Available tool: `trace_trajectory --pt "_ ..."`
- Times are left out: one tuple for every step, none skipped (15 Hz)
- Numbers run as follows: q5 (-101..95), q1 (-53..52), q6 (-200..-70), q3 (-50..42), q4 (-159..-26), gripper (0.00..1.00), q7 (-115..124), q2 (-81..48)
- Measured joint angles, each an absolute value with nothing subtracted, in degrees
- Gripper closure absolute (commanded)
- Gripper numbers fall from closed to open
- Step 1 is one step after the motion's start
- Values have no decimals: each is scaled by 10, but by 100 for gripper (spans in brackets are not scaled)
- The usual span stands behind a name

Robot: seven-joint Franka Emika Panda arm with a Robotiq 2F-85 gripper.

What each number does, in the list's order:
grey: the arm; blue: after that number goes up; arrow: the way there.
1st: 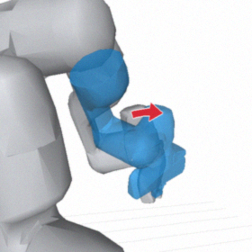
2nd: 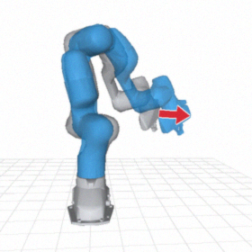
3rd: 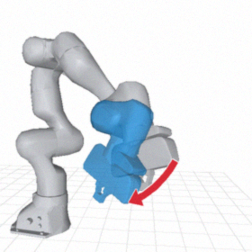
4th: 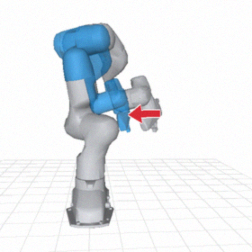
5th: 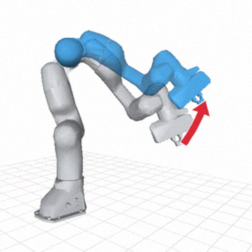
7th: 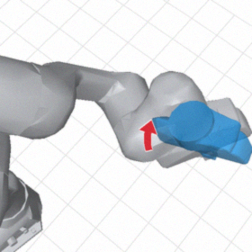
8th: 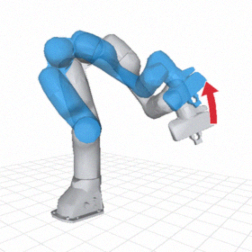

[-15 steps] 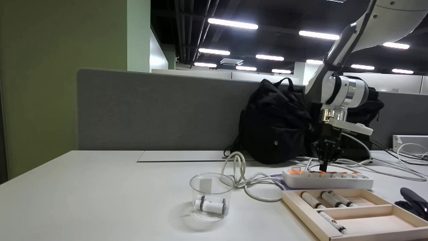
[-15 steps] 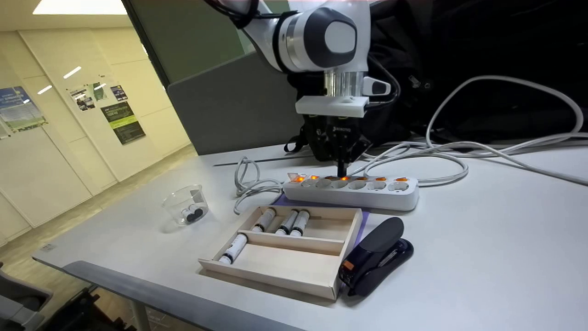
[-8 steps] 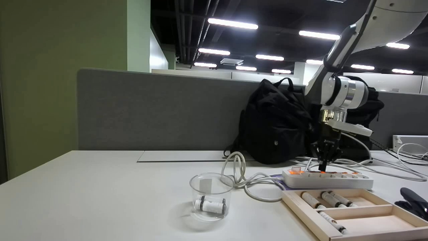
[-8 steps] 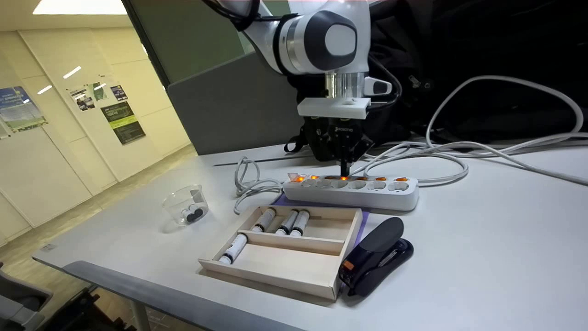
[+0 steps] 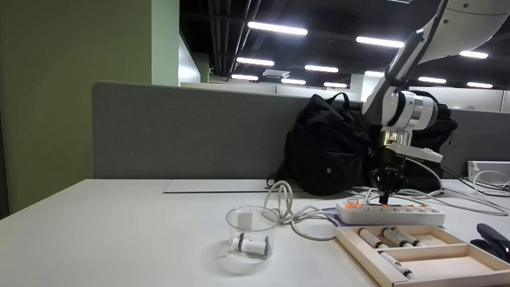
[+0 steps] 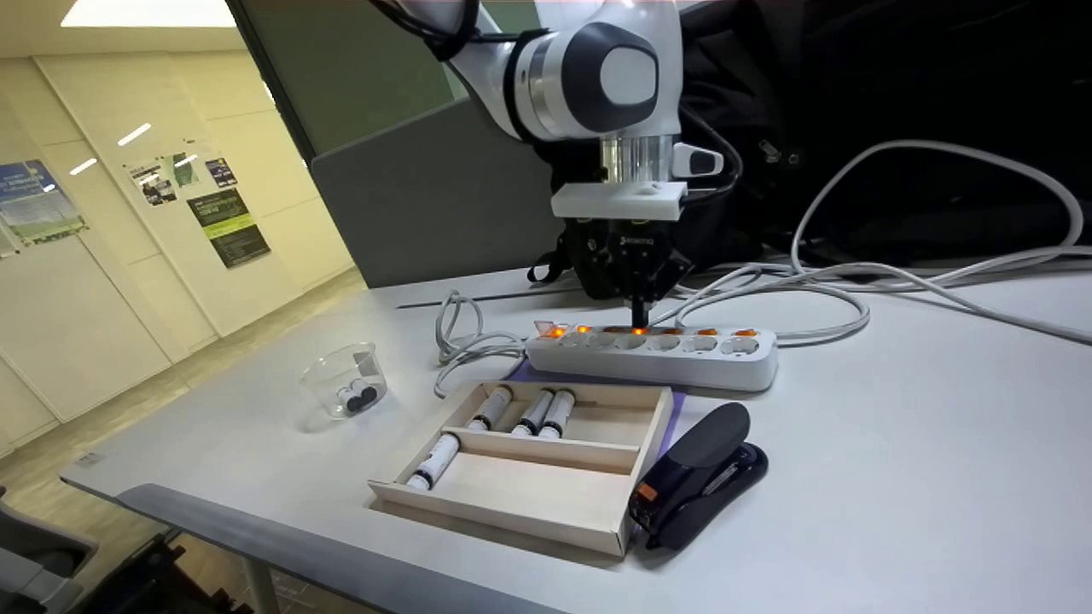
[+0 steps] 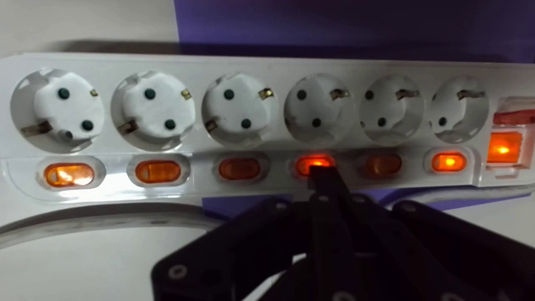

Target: Turn off the fourth switch from the right on the adaptor

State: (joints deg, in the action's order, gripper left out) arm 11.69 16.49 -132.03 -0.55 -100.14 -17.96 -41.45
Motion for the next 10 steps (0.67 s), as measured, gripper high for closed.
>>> trace_trajectory --pt "109 162 -1324 -6 -1003 100 -180 -414" --pt "99 158 -1329 -7 -1006 100 -180 -412" --pt "88 153 -1335 -8 -1011 100 -179 -410" --pt "77 148 -1343 -10 -1016 100 -179 -407" --pt "65 141 -1352 -13 -1022 100 -179 -404" --pt "52 135 -1361 -15 -1029 100 -178 -401" --pt "40 128 -1370 -19 -1035 100 -176 -398" --pt "27 120 -1378 -23 -1041 100 -172 -396" --pt "12 111 -1388 -28 -1048 100 -167 -393" --pt "-5 100 -1398 -35 -1055 100 -159 -390"
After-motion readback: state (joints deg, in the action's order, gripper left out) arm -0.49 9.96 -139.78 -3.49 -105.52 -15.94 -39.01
